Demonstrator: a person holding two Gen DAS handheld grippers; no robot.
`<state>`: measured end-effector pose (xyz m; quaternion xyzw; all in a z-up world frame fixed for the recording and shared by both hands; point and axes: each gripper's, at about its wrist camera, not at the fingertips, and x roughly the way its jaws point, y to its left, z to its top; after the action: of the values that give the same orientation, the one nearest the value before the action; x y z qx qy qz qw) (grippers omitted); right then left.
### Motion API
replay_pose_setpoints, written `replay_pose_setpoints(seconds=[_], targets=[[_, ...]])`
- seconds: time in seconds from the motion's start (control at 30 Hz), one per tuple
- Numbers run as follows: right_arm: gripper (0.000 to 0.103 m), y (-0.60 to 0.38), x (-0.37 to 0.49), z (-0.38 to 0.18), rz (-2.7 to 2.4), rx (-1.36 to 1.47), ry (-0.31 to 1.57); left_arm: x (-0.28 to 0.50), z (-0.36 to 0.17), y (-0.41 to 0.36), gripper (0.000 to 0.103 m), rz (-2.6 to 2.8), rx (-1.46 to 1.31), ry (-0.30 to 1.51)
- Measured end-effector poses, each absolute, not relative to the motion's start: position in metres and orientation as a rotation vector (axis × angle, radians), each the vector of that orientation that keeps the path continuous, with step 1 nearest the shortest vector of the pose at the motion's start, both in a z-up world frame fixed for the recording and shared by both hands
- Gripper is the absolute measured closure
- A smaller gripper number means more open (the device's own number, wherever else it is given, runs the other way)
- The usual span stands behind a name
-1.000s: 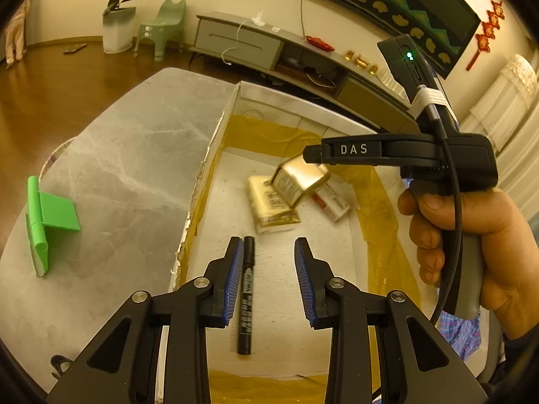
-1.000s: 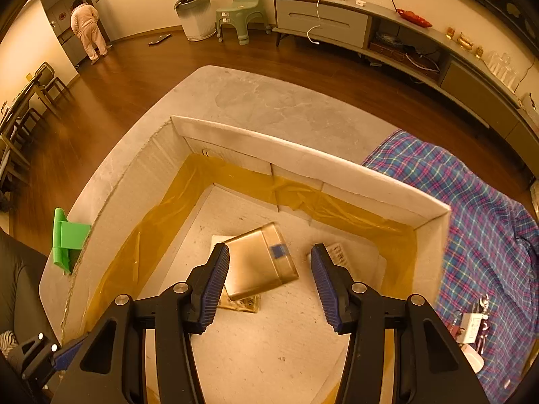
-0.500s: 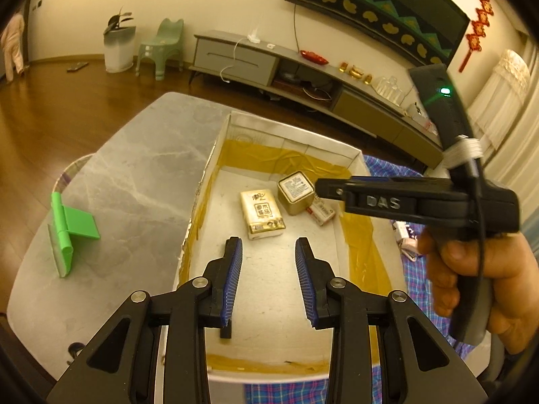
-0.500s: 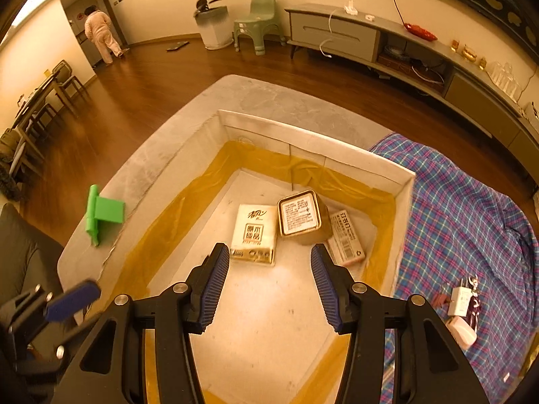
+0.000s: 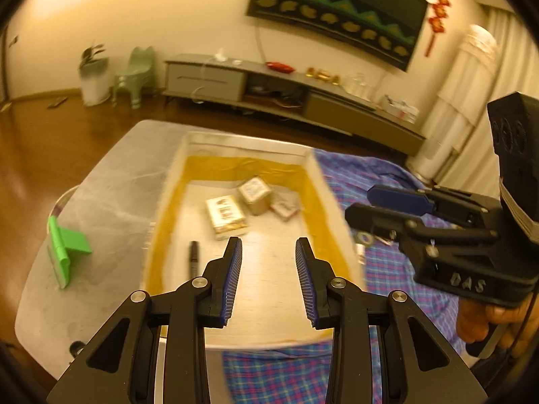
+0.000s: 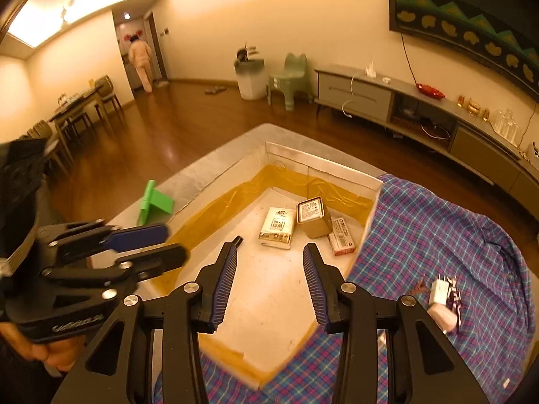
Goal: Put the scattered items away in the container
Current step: 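Move both grippers back over the items on the shirt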
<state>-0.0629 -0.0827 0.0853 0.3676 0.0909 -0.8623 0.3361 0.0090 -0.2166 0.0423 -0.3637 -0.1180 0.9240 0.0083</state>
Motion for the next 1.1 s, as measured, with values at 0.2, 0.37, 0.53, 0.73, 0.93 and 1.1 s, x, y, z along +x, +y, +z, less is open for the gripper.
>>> replay_pose_setpoints(seconds=[0.2,0.37,0.53,0.73,0.93,1.1], targets=[[0.060,-0.031,-0.034,0.084,-2.263,0.899,0.163,0.014,0.047,-0.167,0.068,2.806,-1.109,-0.241],[0.060,0.019,-0.020,0.077,-2.322,0.873,0.153,0.008,0.042,-0.127,0.068,2.745,-1.128,-0.161],[0.060,0.077,-0.026,0.059,-2.388,0.903,0.081,-0.010,0.030,-0.088,0.068,2.653,-1.181,-0.153],[0.060,0.123,-0.057,0.034,-2.439,1.023,-0.020,-0.034,0.004,-0.039,0.068,2.594,-1.261,-0.079],[0.060,0.145,-0.074,0.009,-2.496,1.103,0.013,-0.062,-0.029,-0.015,0.067,2.573,-1.331,-0.055],[0.059,0.161,-0.096,-0.023,-2.499,1.215,-0.010,-0.092,-0.068,-0.010,0.066,2.576,-1.433,-0.055]])
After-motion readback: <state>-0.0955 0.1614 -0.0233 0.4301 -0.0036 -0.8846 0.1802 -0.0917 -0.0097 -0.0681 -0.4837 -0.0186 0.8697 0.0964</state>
